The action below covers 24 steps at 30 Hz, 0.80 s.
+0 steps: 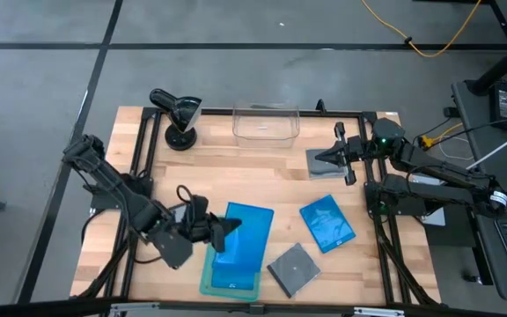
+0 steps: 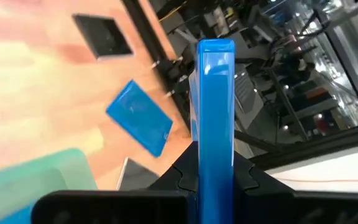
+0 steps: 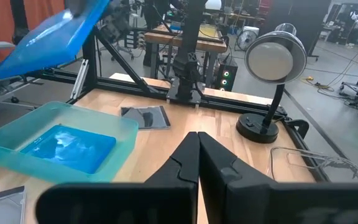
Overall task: Pick & place jewel cases by type
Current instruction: Put the left blue cd case into the green bin
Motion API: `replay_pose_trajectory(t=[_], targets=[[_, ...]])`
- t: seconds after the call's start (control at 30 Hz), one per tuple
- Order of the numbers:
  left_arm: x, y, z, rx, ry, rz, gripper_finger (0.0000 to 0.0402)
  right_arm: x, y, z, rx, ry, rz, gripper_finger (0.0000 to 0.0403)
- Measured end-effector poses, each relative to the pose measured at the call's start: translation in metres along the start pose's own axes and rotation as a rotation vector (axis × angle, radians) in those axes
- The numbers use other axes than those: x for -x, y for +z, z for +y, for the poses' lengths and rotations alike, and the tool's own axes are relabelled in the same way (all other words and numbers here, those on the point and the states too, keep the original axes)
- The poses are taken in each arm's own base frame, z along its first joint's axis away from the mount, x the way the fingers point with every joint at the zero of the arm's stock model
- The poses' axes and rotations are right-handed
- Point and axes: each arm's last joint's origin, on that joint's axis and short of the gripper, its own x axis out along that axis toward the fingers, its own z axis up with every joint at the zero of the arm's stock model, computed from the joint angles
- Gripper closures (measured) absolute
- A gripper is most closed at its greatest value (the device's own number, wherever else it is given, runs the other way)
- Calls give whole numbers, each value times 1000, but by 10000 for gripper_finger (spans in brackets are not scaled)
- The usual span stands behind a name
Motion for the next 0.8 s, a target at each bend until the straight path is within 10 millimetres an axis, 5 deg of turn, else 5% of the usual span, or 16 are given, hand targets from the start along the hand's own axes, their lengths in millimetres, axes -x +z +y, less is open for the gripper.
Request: replay_pose_trajectory(t=[0.53,0.8], targets=[[-11,-79,39,187,160,58,384,0,0,0,7,1,1,397],[-17,-96,54,134,254,142,384,0,-1,1,22,20,10,397]])
